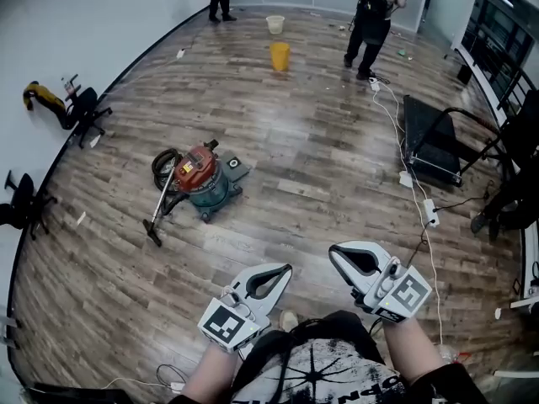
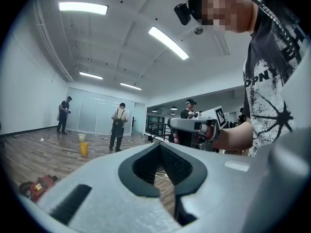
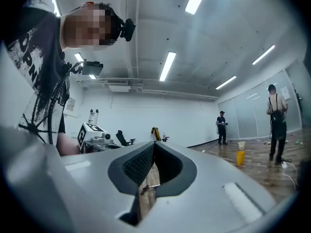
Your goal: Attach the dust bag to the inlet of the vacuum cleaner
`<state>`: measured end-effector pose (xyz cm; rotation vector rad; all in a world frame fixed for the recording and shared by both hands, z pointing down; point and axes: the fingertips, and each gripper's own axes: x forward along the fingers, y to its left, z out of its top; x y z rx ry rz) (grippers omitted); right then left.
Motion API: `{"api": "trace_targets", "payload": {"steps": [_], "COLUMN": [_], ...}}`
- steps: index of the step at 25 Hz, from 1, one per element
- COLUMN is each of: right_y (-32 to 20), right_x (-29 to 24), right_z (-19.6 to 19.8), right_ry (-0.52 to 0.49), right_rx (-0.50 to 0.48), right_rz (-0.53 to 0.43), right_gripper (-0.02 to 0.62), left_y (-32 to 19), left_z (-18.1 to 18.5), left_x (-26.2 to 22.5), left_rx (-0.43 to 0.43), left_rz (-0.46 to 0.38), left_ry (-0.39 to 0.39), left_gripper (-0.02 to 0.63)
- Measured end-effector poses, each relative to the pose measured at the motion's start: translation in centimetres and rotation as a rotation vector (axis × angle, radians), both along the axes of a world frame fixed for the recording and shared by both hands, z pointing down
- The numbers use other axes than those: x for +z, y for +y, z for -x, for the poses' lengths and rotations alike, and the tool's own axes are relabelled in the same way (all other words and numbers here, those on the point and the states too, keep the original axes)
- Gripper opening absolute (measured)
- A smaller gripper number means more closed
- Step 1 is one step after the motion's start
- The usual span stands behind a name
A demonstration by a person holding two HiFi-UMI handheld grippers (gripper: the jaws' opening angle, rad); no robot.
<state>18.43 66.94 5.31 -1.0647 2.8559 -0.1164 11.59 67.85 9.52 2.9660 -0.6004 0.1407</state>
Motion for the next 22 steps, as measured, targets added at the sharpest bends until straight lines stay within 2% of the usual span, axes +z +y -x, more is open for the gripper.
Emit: {"api": "trace_targets", "payload": {"steps": [6, 10, 14, 18, 22], "right_y": [-2.1, -3.9, -7.3, -12.1, -17.2], "right_x": [-0.1, 0.3, 1.4, 2.1, 2.3], "right_z": [0.7, 0.4, -2.3, -5.6, -9.5], "right_ry": [-0.011, 0.021, 0.057, -0.008, 0.013], "right_rx": [-0.008, -0.015, -0.013, -0.025, -0.053], "right_rz": [0.014, 0.003, 0.006, 0.015, 0.001], "right_gripper": [0.005, 0.005, 0.005, 0.005, 0.005], "left_y": [-2.5, -4.7, -7.9, -12.5, -18.0], "left_z": [1.2, 0.5, -1.4, -3.9, -8.6], "left_x": [-0.3, 0.2, 0.0, 0.0, -0.8], "left_rx": [-0.025, -0.022, -0.036, -0.081, -0.096], "left_rz": [0.012, 0.019, 0.022, 0.033, 0.017], "left_ry": [0.038, 0.021, 0.020, 0.015, 0.017], "left_gripper": [0.000, 0.000, 0.000, 0.001, 0.001]}}
